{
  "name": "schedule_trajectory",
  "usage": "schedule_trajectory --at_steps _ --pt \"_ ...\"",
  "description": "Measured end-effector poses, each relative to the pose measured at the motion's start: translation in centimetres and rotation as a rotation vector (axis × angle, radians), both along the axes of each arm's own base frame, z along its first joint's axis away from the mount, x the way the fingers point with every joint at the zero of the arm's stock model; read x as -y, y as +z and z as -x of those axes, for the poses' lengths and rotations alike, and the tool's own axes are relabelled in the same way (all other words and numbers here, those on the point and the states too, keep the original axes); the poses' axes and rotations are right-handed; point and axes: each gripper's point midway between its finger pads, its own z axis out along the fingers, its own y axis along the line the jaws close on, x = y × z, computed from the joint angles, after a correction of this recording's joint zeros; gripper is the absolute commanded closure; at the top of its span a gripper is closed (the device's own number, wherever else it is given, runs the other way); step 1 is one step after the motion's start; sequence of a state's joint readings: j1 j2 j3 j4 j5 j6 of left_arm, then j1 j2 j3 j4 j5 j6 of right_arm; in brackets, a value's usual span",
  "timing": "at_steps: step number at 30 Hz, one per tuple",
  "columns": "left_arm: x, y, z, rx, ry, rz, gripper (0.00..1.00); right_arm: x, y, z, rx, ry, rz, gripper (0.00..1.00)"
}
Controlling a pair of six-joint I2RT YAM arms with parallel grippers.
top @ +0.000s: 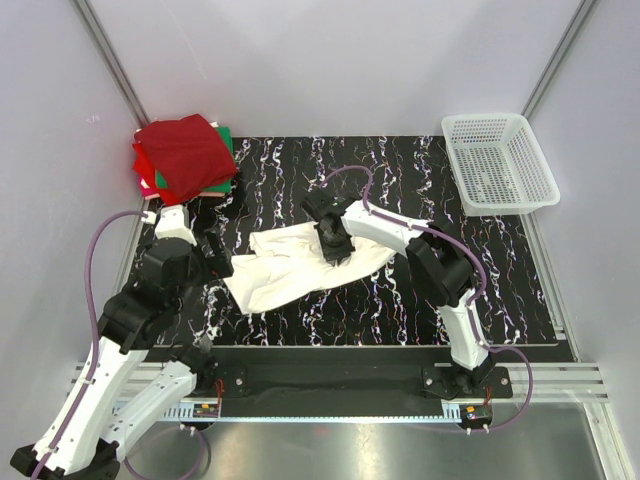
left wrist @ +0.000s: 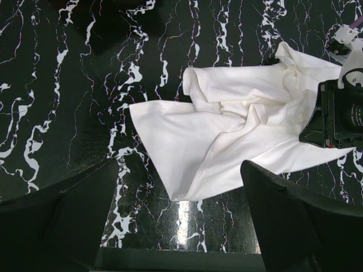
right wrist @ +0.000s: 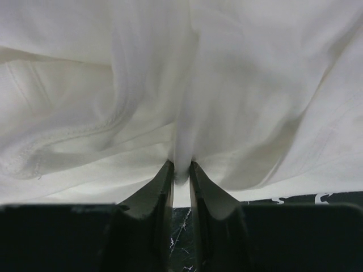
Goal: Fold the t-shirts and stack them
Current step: Flatten the tshirt out
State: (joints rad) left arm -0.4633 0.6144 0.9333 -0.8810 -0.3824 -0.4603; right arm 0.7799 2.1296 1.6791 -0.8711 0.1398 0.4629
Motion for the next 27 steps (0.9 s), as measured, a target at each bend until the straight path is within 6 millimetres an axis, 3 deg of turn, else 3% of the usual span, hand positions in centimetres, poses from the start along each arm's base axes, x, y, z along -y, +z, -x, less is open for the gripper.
schedule_trajectory --at_steps 15,19,27 --pt "0.0 0.0 0.0 0.000 0.000 0.000 0.04 0.7 2.7 -0.2 0.044 0.002 0.008 0.78" --pt "0.0 0.0 0.0 0.000 0.000 0.000 0.04 0.7 2.8 -0.2 0.048 0.007 0.007 1.00" --pt "0.0 0.0 0.0 -0.001 0.000 -0.001 0.04 1.5 3.9 -0.5 0.077 0.000 0.021 1.00"
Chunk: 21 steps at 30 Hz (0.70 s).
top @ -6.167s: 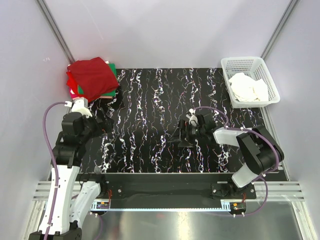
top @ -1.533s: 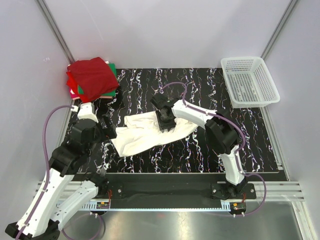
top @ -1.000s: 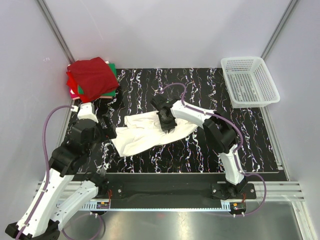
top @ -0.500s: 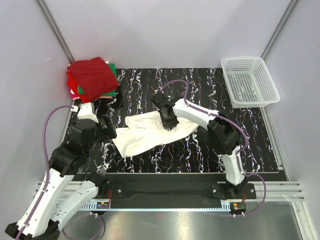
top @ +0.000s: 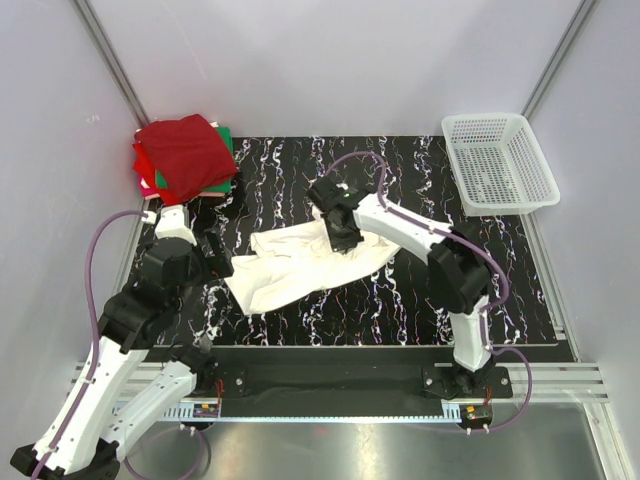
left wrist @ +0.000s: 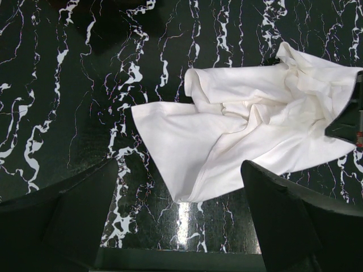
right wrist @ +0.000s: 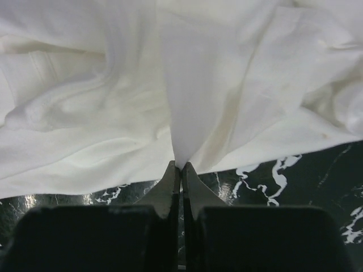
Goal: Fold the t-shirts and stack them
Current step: Flatten the tshirt out
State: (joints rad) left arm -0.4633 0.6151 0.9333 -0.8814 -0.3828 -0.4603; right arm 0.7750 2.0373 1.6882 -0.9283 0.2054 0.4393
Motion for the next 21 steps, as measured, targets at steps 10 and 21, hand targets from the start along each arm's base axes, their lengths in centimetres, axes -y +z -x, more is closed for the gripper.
schedule_trajectory --at_steps 10,21 --pt "0.1 -0.9 -0.5 -0.042 0.007 -0.026 0.07 12.1 23.9 -0.4 0.563 -0.238 -0.182 1.00" --pt "0.5 -2.4 -1.3 -0.113 0.007 -0.058 0.11 20.9 22.7 7.8 0.677 -0.383 -0.180 1.00"
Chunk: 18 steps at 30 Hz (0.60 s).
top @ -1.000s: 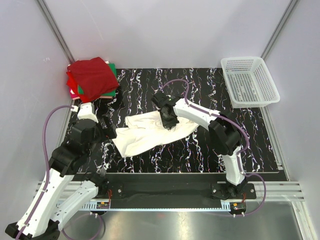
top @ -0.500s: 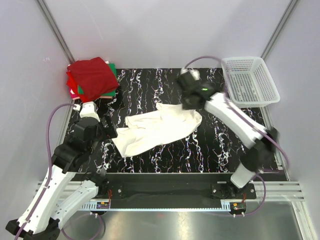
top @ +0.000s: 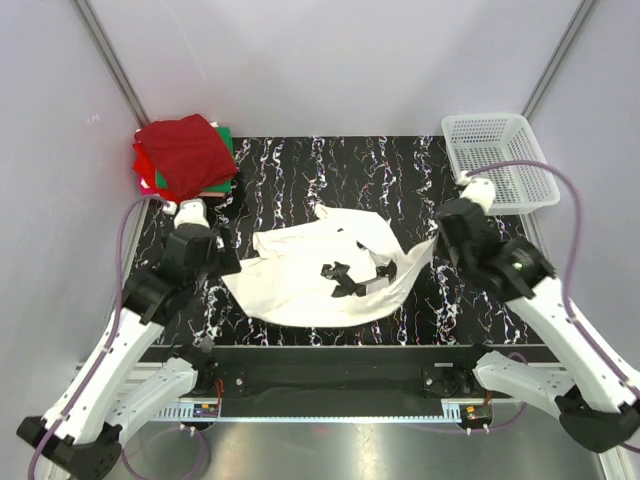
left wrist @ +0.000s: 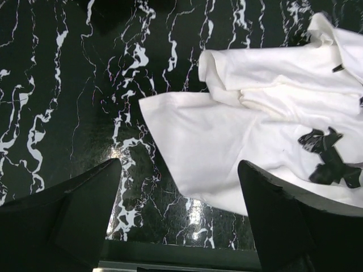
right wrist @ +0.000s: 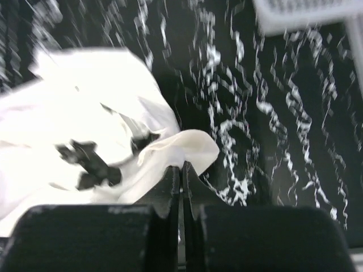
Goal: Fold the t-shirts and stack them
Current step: Flatten the tshirt out
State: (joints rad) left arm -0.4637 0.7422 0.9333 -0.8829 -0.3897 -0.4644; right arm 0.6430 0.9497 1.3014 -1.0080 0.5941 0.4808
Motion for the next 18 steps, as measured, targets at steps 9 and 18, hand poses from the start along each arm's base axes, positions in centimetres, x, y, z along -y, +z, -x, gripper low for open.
schedule_trajectory --at_steps 9,18 --pt "0.9 -1.8 -0.4 -0.083 -0.016 -0.021 0.12 -0.8 -9.0 3.5 -0.160 0.060 -0.081 1.00" --pt "5.3 -7.6 -3.1 -0.263 -0.040 0.033 0.19 -1.6 -9.2 4.3 -0.159 0.074 -0.171 1.00"
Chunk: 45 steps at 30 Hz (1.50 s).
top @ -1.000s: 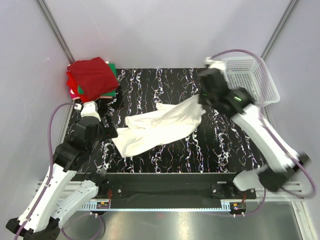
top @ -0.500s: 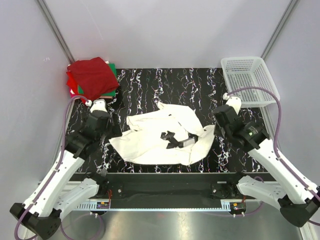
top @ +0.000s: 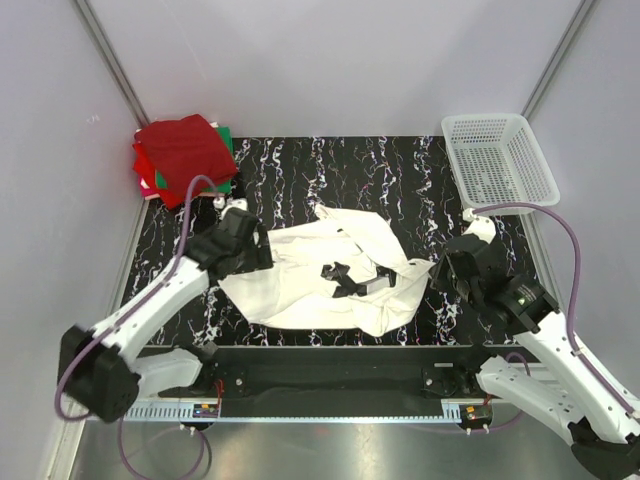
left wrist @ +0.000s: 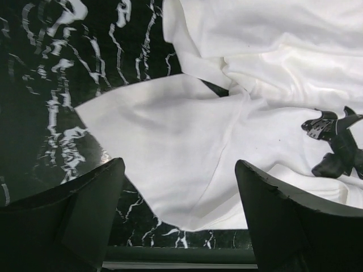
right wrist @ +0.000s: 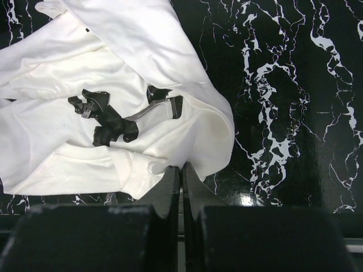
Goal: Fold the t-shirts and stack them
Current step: Flatten the tshirt out
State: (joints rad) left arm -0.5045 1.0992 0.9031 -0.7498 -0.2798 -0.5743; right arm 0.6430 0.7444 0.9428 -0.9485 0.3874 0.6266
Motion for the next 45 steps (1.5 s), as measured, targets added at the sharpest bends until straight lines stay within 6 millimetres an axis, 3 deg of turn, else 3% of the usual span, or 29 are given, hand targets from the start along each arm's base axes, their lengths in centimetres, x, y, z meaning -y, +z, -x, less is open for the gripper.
schedule_trajectory --at_steps 5,9,12,17,21,25,28,31,33,35,38,39,41,44,45 --pt "2.2 -6.0 -0.9 -0.141 0.000 0.001 0.21 -0.2 -0.3 -0.2 -0.014 -0.005 0.004 1.00" --pt "3.1 -10.1 0.5 -0.227 0.010 0.041 0.23 -0.7 -0.2 -0.9 -0.027 -0.002 0.017 1.00" --pt "3.9 -11.9 1.9 -0.276 0.017 0.070 0.26 -0.9 0.0 -2.4 -0.044 -0.019 0.019 1.00" --pt "8.1 -11.4 3.7 -0.220 -0.005 0.200 0.27 0.1 -0.1 -6.4 -0.083 -0.099 0.018 1.00" --pt "12.4 -11.0 8.6 -0.228 -0.061 0.329 0.27 1.1 0.5 -9.5 -0.086 -0.138 0.025 1.00" --pt "17.7 -10.2 15.4 -0.303 -0.171 0.423 0.27 2.2 1.7 -12.5 -0.065 -0.164 0.018 1.00" --pt "23.1 -7.7 19.2 -0.341 -0.295 0.446 0.25 3.2 3.0 -14.4 -0.044 -0.180 0.011 1.00" --pt "29.0 -1.8 20.8 -0.306 -0.396 0.531 0.19 3.5 4.2 -15.6 -0.025 -0.177 0.002 1.00" --pt "30.2 2.4 19.7 -0.229 -0.401 0.572 0.17 3.1 4.8 -15.8 -0.015 -0.155 -0.011 1.00" --pt "28.9 5.7 17.0 -0.135 -0.367 0.580 0.12 2.6 5.0 -15.7 -0.013 -0.131 -0.028 1.00" --pt "23.4 8.4 10.2 0.016 -0.238 0.531 0.16 1.8 4.8 -15.2 -0.020 -0.093 -0.060 1.00" --pt "21.0 8.9 7.1 0.078 -0.172 0.506 0.18 1.4 4.6 -14.8 -0.027 -0.073 -0.076 1.00" --pt "15.9 8.9 1.8 0.174 -0.051 0.417 0.24 0.6 3.9 -13.8 -0.042 -0.034 -0.111 1.00" --pt "11.4 6.7 -2.4 0.201 0.019 0.265 0.24 -0.6 2.9 -12.4 -0.072 0.025 -0.161 1.00" --pt "10.8 5.9 -3.2 0.195 0.022 0.230 0.24 -1.0 2.7 -12.0 -0.082 0.045 -0.181 1.00"
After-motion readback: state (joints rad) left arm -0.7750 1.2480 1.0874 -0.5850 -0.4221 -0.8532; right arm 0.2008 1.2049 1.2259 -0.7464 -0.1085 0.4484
